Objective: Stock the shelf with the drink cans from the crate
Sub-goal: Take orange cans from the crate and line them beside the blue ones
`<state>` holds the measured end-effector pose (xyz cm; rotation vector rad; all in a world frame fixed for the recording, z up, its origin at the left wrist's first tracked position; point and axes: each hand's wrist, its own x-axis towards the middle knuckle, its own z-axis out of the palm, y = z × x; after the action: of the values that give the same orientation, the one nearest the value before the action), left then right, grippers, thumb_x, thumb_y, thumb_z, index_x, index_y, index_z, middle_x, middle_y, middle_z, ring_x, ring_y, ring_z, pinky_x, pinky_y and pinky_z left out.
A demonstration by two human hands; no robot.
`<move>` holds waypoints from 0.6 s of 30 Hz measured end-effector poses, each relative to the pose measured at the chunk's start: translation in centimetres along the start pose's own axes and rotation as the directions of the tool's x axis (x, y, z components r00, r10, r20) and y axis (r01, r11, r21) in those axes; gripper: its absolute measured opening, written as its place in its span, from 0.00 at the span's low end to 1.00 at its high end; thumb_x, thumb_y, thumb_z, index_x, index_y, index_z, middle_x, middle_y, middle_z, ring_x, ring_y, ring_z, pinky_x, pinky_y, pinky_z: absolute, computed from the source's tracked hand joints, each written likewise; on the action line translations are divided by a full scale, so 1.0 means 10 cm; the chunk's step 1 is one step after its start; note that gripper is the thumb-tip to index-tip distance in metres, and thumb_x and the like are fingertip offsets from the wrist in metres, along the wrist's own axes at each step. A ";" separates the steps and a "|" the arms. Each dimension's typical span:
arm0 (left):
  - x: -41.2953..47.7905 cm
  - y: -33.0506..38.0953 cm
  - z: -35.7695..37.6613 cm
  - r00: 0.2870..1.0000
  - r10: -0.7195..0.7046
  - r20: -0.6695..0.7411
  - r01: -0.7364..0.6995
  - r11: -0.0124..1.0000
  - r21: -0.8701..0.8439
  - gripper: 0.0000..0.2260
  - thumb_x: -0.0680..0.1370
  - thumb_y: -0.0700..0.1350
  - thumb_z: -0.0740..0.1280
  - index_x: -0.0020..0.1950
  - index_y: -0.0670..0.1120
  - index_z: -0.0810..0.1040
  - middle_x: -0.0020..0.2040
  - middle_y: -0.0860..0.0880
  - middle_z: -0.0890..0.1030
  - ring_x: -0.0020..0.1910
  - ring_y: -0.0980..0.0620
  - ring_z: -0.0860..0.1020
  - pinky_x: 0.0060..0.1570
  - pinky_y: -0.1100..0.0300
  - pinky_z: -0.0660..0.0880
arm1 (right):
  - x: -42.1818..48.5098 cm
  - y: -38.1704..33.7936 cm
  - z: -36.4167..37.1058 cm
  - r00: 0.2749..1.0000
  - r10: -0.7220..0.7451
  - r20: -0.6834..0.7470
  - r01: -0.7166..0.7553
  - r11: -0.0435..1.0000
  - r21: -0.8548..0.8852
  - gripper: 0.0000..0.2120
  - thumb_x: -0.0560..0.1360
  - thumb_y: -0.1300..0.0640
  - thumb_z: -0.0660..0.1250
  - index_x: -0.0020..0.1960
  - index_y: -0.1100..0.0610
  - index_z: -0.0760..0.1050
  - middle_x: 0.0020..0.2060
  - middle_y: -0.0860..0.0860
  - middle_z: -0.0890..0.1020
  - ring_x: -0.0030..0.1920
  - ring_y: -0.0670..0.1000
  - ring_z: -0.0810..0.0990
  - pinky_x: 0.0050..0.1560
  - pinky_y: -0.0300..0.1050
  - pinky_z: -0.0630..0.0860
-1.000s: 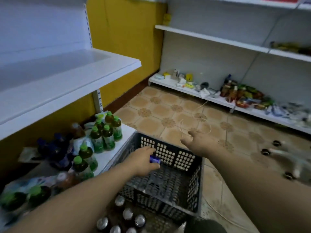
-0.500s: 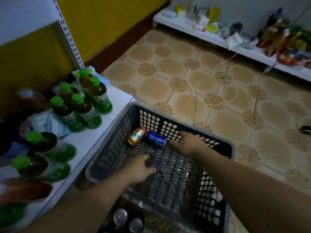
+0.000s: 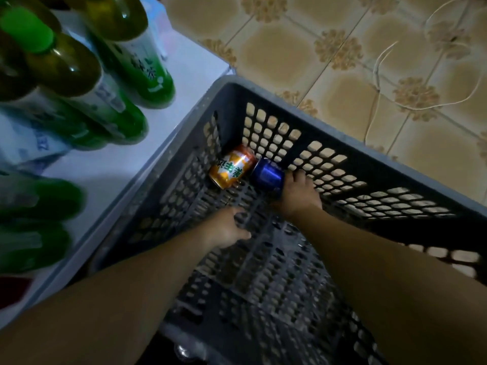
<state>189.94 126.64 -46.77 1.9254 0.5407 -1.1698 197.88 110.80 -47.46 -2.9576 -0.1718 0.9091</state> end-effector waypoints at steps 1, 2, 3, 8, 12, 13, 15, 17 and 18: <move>0.05 -0.05 0.00 1.000 -0.013 0.006 0.013 1.000 -0.011 0.33 0.74 0.49 0.72 0.76 0.49 0.61 0.70 0.47 0.71 0.62 0.48 0.74 0.55 0.58 0.74 | 0.02 -0.02 0.05 0.999 0.007 -0.040 -0.010 0.998 -0.054 0.34 0.71 0.52 0.72 0.72 0.56 0.61 0.67 0.59 0.67 0.67 0.59 0.67 0.65 0.56 0.68; 0.07 -0.09 0.01 1.000 -0.027 0.014 0.027 0.999 -0.018 0.34 0.74 0.49 0.73 0.76 0.50 0.60 0.71 0.47 0.70 0.63 0.47 0.74 0.57 0.57 0.74 | 0.03 -0.04 0.10 0.998 0.016 -0.060 -0.021 0.997 -0.072 0.33 0.70 0.54 0.73 0.71 0.56 0.62 0.66 0.59 0.68 0.66 0.60 0.69 0.64 0.56 0.69; 0.08 -0.12 0.02 0.999 -0.034 0.017 0.035 0.999 -0.020 0.35 0.73 0.49 0.73 0.76 0.50 0.60 0.72 0.47 0.69 0.64 0.47 0.73 0.58 0.57 0.73 | 0.04 -0.04 0.13 0.998 0.025 -0.060 -0.028 0.998 -0.057 0.33 0.70 0.55 0.73 0.70 0.56 0.62 0.64 0.59 0.70 0.64 0.60 0.71 0.63 0.56 0.70; -0.03 -0.13 0.06 1.000 -0.024 -0.011 0.024 0.999 -0.037 0.33 0.75 0.49 0.70 0.76 0.49 0.60 0.73 0.48 0.67 0.67 0.47 0.70 0.63 0.57 0.70 | -0.01 -0.03 0.15 0.965 0.218 0.148 -0.261 0.868 0.423 0.29 0.68 0.46 0.75 0.62 0.54 0.66 0.53 0.55 0.77 0.50 0.55 0.79 0.50 0.53 0.80; -0.19 -0.05 0.01 0.998 -0.043 -0.042 0.035 0.984 -0.177 0.28 0.78 0.52 0.67 0.75 0.46 0.62 0.72 0.47 0.69 0.66 0.47 0.71 0.56 0.59 0.70 | -0.24 -0.04 0.00 0.931 0.250 0.265 -0.361 0.531 0.766 0.28 0.66 0.43 0.75 0.58 0.58 0.73 0.45 0.55 0.81 0.44 0.55 0.82 0.49 0.54 0.81; -0.29 0.00 0.00 0.996 -0.035 -0.078 0.016 0.972 -0.233 0.26 0.78 0.53 0.66 0.73 0.45 0.65 0.70 0.46 0.71 0.65 0.47 0.72 0.58 0.58 0.70 | -0.34 -0.04 -0.07 0.940 0.223 0.258 -0.338 0.500 0.798 0.24 0.68 0.47 0.74 0.57 0.59 0.74 0.45 0.55 0.81 0.44 0.56 0.82 0.49 0.53 0.81; -0.56 0.11 -0.04 0.990 -0.011 -0.140 -0.040 0.932 -0.360 0.21 0.79 0.54 0.64 0.69 0.47 0.70 0.65 0.47 0.76 0.61 0.49 0.75 0.61 0.56 0.70 | -0.62 -0.06 -0.24 0.960 0.142 0.242 -0.280 0.427 0.860 0.17 0.73 0.51 0.70 0.57 0.59 0.76 0.46 0.56 0.81 0.46 0.57 0.82 0.51 0.55 0.80; -0.92 0.23 -0.08 0.993 0.052 -0.109 -0.101 0.845 -0.525 0.12 0.80 0.51 0.63 0.62 0.51 0.71 0.56 0.50 0.80 0.50 0.55 0.78 0.51 0.60 0.74 | -0.94 -0.11 -0.48 0.974 0.039 0.224 -0.225 0.309 0.924 0.12 0.76 0.55 0.67 0.57 0.60 0.76 0.47 0.58 0.82 0.44 0.56 0.82 0.46 0.51 0.81; -1.11 0.28 -0.10 0.992 0.089 -0.095 -0.128 0.791 -0.599 0.08 0.80 0.48 0.62 0.59 0.52 0.71 0.51 0.51 0.80 0.44 0.59 0.80 0.43 0.64 0.75 | -1.10 -0.15 -0.60 0.981 -0.005 0.195 -0.187 0.273 0.944 0.10 0.76 0.57 0.65 0.55 0.60 0.77 0.46 0.58 0.81 0.42 0.55 0.82 0.41 0.47 0.80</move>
<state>187.11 126.25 -35.67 1.4111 0.7255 -0.7364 192.04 110.94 -36.26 -1.7015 0.4346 0.8064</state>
